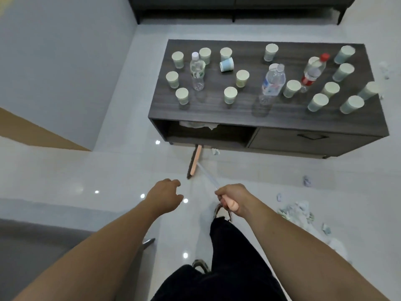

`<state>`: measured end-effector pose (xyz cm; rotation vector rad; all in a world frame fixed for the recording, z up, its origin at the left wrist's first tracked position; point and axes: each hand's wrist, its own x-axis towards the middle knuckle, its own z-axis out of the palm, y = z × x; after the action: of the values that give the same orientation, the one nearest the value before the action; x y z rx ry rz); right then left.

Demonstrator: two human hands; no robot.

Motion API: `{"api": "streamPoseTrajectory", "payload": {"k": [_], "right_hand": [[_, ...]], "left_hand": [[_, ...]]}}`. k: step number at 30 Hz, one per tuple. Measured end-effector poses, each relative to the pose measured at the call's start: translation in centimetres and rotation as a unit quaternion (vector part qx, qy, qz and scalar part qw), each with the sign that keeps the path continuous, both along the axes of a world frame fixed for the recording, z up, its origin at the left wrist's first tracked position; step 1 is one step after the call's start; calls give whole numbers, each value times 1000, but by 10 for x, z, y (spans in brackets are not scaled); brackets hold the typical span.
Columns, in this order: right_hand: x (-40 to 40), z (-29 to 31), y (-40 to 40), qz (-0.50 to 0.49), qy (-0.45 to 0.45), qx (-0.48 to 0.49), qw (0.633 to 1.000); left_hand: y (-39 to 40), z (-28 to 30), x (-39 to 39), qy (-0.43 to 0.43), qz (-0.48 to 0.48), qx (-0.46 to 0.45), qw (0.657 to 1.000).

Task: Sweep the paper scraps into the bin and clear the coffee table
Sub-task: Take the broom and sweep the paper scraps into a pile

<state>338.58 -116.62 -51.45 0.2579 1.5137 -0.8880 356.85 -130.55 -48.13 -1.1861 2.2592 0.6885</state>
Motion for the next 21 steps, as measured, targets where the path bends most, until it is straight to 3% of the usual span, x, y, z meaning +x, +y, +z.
{"api": "streamPoseTrajectory", "payload": {"k": [10,17,21], "right_hand": [[-86,18,79,-200,20,56,978],[-67,28,150,-408,29,113,905],[-48,44,161,-447,62,120,884]], "left_hand": [[-1,-8,-165,33,-200,20,979],[52,-2,-229,46,-377,52,923],[69,3,-236,45,-446,59,892]]}}
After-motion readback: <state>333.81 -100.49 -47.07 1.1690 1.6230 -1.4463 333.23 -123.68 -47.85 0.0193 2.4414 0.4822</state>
